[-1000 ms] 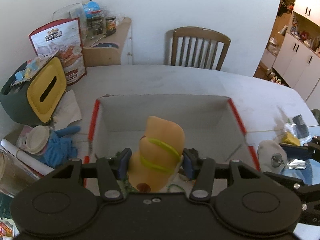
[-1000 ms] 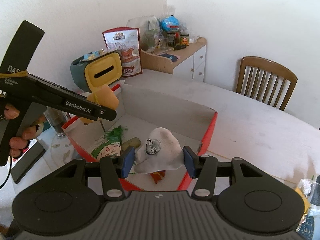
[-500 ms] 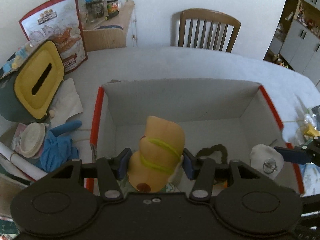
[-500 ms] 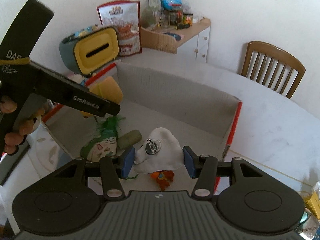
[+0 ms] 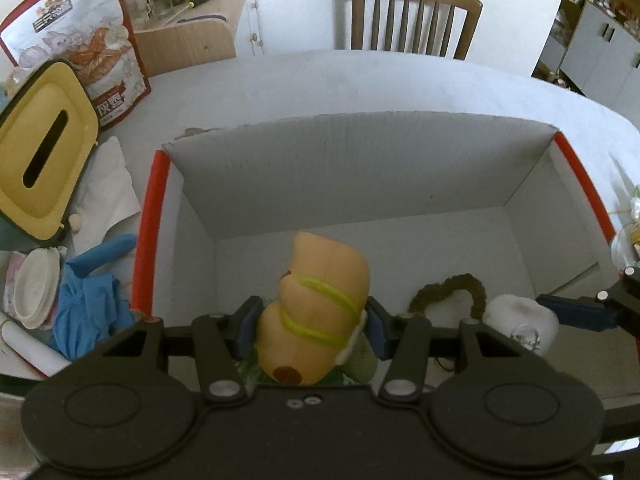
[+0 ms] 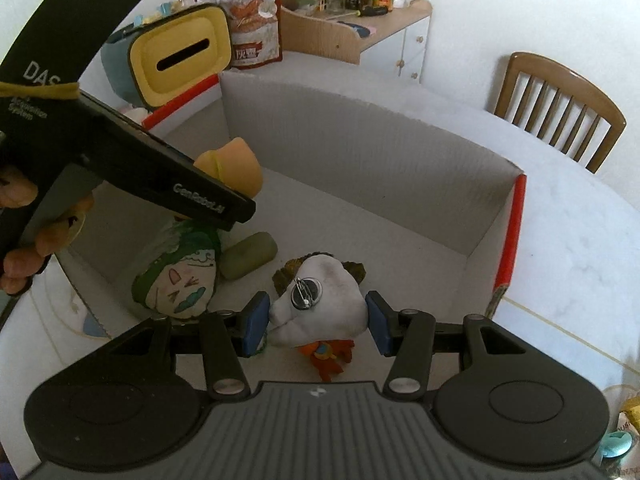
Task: Organize objects
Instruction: 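Open both tools to drop the duck plush and ring toy into the box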
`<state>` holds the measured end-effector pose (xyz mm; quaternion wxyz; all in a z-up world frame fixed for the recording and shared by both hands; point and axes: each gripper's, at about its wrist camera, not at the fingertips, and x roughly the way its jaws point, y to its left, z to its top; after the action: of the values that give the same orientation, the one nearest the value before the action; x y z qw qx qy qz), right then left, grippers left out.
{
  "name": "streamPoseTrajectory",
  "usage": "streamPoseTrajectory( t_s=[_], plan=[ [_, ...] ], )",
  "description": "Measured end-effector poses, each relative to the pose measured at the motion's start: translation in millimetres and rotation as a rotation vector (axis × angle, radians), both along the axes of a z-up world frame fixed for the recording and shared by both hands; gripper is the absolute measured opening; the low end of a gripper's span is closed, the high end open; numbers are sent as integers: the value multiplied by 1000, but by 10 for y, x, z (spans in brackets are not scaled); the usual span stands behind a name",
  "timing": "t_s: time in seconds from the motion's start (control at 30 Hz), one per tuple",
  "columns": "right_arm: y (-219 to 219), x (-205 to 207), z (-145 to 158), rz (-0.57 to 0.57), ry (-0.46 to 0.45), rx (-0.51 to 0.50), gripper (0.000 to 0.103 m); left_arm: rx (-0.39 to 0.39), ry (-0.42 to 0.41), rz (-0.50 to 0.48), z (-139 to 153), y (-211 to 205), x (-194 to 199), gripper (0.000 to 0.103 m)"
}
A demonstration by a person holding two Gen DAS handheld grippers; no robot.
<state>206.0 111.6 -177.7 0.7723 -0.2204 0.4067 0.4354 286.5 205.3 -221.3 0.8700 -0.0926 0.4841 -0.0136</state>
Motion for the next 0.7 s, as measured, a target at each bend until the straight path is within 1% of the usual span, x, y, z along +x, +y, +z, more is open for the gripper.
streamPoseTrajectory(
  t_s=[0.33, 0.47, 0.7],
  plan=[
    [132, 25, -80, 28, 9, -50, 52, 11, 47, -32, -85, -39, 120, 52],
    [182, 36, -108, 39, 24, -82, 53, 13, 102, -45, -139, -54, 174, 52],
    [224, 36, -140, 54, 18, -129, 54, 15, 132, -47, -165, -57, 210, 54]
  ],
)
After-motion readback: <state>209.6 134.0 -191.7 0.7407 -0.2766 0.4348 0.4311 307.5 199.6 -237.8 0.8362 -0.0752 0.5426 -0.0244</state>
